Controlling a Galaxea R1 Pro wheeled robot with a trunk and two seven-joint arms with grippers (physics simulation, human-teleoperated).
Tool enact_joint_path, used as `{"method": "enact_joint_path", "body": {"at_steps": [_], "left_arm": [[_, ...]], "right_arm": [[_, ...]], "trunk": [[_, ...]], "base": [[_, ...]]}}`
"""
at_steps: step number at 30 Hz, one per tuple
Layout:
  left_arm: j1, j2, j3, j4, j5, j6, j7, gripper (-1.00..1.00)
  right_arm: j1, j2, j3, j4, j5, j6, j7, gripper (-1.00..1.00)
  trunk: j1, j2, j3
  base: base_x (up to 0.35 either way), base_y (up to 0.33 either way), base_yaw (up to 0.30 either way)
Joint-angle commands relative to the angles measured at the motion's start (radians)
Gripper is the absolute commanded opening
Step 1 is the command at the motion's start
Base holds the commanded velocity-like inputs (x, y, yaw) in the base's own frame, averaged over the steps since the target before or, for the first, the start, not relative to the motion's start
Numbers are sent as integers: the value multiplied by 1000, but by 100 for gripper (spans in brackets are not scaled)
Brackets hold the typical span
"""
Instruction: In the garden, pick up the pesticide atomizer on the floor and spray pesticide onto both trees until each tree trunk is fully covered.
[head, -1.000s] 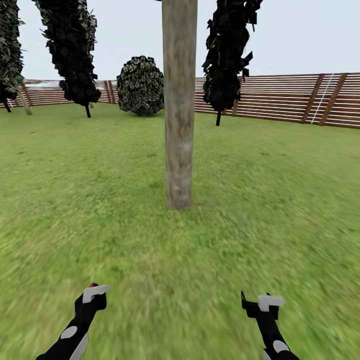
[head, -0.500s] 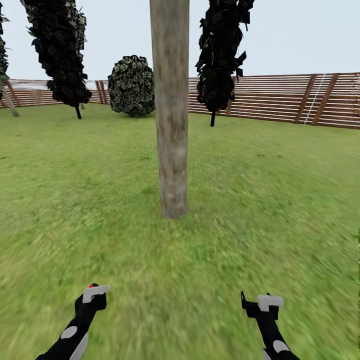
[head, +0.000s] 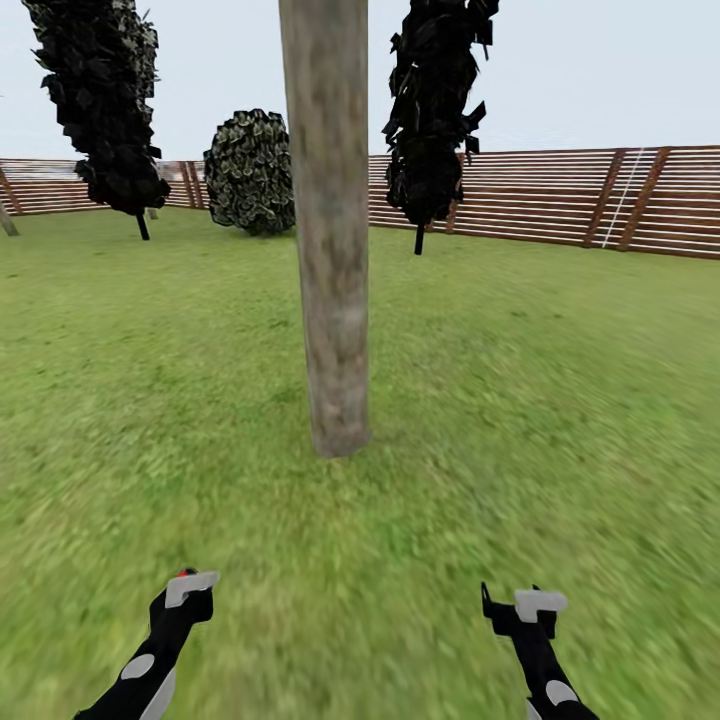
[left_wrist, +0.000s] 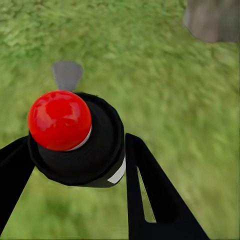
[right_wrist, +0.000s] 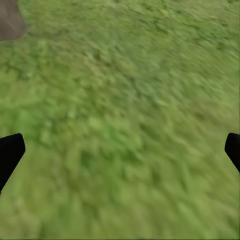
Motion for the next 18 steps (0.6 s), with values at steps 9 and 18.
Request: {"method": "enact_joint_path", "body": {"at_steps": [9,18], "left_arm": [[-1,1,0,-3,-6,0,-2,-100],[-52,111,-35,-80,-309,157,-607,-100]], "right_arm": [[0,0,7,-6,5,0,5,100],[-5,-14,232,-132,336,20,377,100]], "trunk": [[0,0,0],[0,0,0]], "base": [[338,0,0],[301,0,0]]}}
